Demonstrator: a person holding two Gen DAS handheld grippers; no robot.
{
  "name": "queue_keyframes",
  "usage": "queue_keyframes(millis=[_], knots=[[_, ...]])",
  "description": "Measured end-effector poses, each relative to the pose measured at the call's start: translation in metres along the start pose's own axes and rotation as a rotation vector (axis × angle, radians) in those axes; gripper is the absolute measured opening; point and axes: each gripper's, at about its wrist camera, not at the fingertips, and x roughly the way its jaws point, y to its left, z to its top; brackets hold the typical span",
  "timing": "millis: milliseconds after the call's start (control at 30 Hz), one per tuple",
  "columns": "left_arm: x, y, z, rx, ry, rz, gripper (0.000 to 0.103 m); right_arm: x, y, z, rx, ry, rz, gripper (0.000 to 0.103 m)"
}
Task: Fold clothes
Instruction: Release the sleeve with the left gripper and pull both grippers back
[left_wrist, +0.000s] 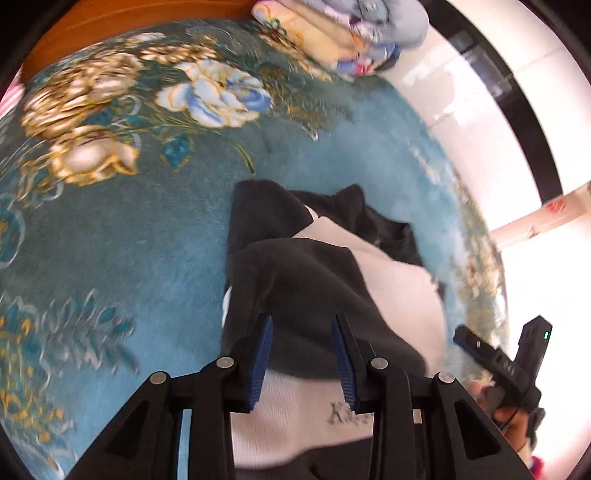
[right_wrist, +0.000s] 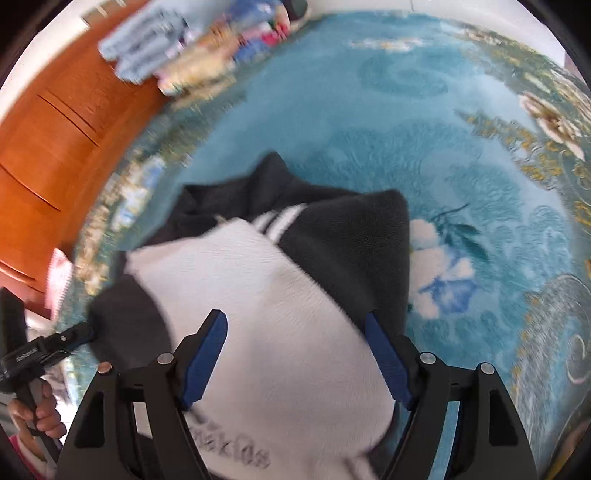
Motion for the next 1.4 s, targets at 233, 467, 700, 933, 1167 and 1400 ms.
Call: queue_keyframes(millis=[233, 467, 700, 933, 1167, 1400], knots=[[-0.073, -0.009, -0.043, -0.032, -0.062, -0.029, 0.037, -0.075, 0.000, -0.052, 0.121, -0.089, 0.112, 0.083], [-0.153, -0.021, -0.096, 0.019, -0.154, -0.016, 0.037, -0.123, 0.018, -0.092, 0.183, -0.146, 0.220, 0.092], [-0.208, -0.012, -0.133, 0.013, -0.226, 0.046, 0.044, -0.140, 0.024, -0.106, 0.211, -0.141, 0.324, 0.102], [-0.196, -0.027, -0.149, 0.038, -0.206, 0.082, 0.052, -0.131, 0.011, -0.113, 0.136, -0.056, 0.283, 0.102], [-0.132, -0.032, -0.160, 0.022, -0.010, 0.143, 0.056, -0.109, -0.022, -0.131, 0.068, 0.052, 0.220, 0.102], [-0.085, -0.007, -0.168, -0.112, 0.112, 0.187, 0.065, -0.079, -0.034, -0.168, 0.011, 0.201, 0.181, 0.102]])
